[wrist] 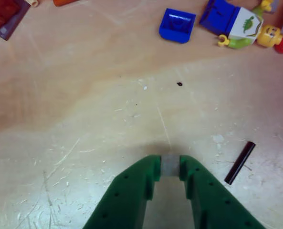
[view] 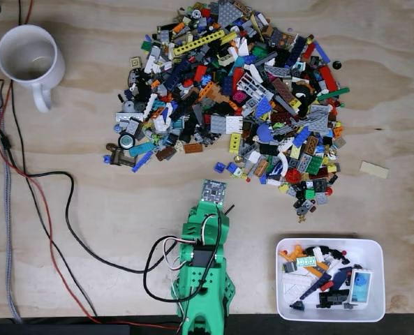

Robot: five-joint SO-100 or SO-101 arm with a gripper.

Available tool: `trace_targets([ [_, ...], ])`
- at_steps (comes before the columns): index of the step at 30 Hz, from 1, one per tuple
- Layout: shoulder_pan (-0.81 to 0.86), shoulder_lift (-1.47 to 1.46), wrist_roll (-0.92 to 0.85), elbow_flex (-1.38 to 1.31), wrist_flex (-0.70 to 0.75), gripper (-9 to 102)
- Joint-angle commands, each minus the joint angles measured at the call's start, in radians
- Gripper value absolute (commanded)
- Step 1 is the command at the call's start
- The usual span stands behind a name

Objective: Find the closest Lego and put it in the bin.

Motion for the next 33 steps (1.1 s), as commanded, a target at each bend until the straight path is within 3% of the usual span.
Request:
trace_targets([
  [1, -0.029, 0.005, -0.023, -0.012, -0.081, 0],
  [19, -0.025, -0.008, -0.015, -0.014, -0.067, 0],
  [26, 0.003, -0.629, 0.064, -0.328, -0.212, 4],
  [33, -0.038, -1.124, 0.161, -0.681, -0.227, 13],
])
